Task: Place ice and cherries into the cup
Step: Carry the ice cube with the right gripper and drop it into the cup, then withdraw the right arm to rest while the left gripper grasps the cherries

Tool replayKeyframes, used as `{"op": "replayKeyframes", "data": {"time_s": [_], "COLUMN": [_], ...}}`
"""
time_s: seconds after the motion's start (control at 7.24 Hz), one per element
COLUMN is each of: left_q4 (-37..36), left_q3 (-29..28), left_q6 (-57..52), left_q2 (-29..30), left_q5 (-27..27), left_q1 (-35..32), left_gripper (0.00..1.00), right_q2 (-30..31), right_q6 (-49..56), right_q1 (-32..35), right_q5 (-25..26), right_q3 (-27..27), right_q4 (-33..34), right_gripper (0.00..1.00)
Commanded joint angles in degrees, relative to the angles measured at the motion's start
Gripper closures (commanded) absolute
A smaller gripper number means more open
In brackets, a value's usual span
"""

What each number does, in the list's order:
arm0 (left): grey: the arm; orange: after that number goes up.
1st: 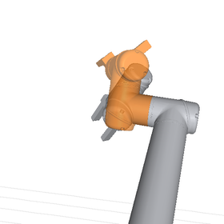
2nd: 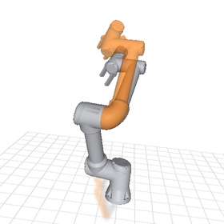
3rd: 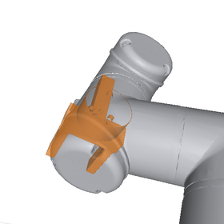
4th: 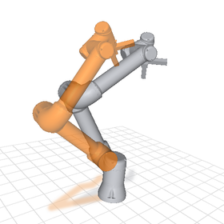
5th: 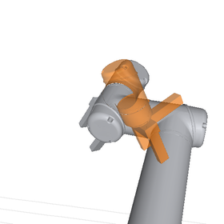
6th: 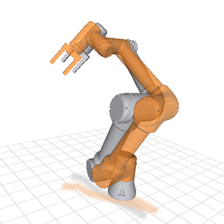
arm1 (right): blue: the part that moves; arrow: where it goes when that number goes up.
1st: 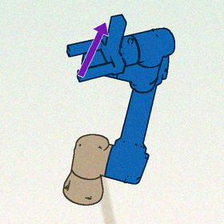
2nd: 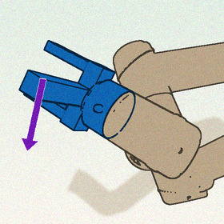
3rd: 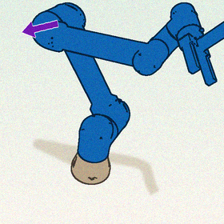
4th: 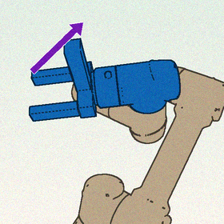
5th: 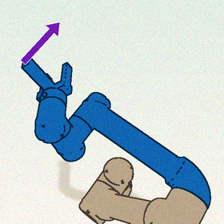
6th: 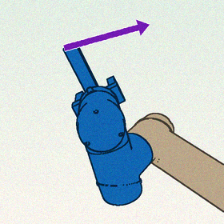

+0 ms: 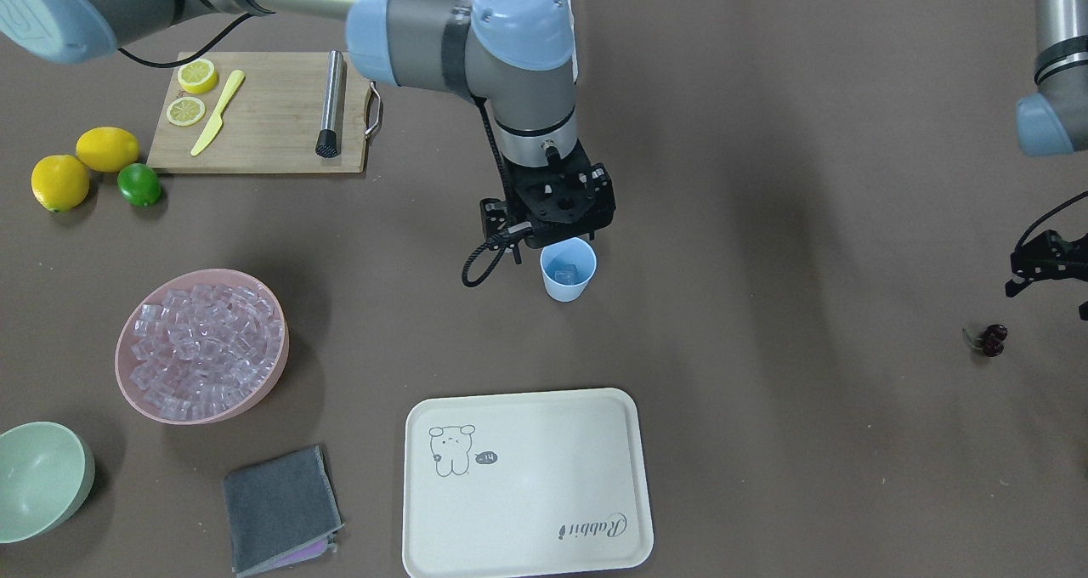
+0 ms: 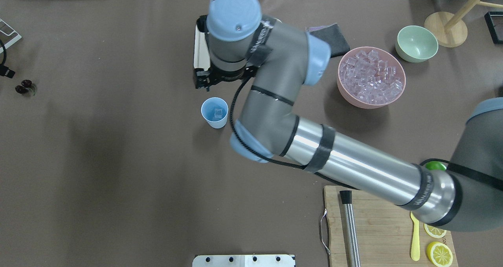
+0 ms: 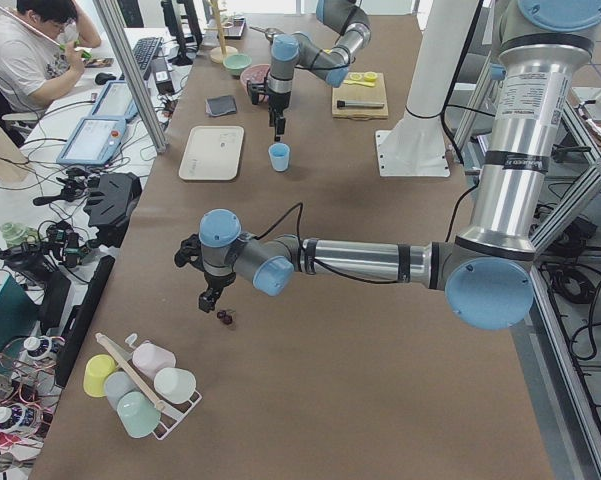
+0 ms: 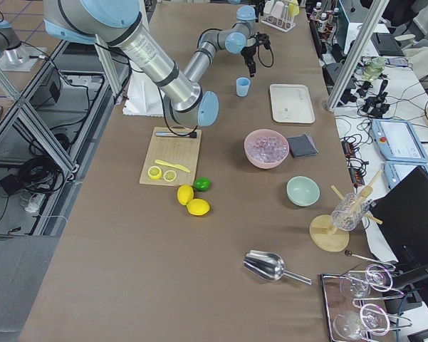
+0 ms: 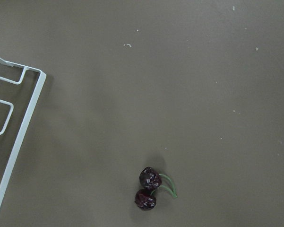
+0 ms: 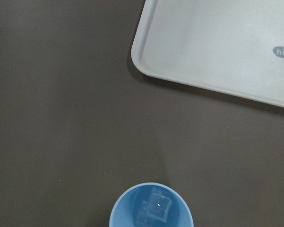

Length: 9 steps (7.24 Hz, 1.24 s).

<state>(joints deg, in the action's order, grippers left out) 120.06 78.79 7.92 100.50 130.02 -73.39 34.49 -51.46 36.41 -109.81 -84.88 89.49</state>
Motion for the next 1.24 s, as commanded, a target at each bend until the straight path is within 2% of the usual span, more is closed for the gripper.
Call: {"op": "replayKeyframes", "data": {"time_s": [0.0,0.14,0.28,0.55,0.83,0.97,1.1], "left_q4": [4.3,5.5,5.6,5.7,6.0,6.2,6.3], "left_q3": [-8.4,-9.4,-9.4,-10.6,-12.0,-12.3,-12.5], "left_q6": [0.5,1.0,3.0,3.3,3.2,4.0,4.7], "left_q2": [3.5,3.9,4.2,4.1,3.9,4.1,4.2], "left_q5": [-0.5,-5.3,-6.6,-6.8,-8.4,-9.8,-10.0], "left_q1": [2.1,3.8,4.2,5.3,5.6,6.5,7.6], "left_gripper": [0.03,0.03,0.03,0.03,0.03,0.03,0.03], "right_q2": [17.3,24.0,29.2,39.5,45.4,48.5,49.0], "right_q6": [9.8,17.3,23.4,35.7,44.8,53.5,54.7], "right_q1": [9.1,14.4,20.0,29.0,33.6,37.7,39.0], "right_q5": [-8.5,-12.1,-17.2,-23.7,-24.4,-26.1,-27.0], "right_q3": [-16.8,-21.2,-22.3,-26.3,-26.7,-26.7,-26.7], "right_q4": [1.1,1.2,1.1,1.0,0.9,1.0,1.1], "right_gripper": [0.02,0.02,0.02,0.02,0.02,0.02,0.02]}}
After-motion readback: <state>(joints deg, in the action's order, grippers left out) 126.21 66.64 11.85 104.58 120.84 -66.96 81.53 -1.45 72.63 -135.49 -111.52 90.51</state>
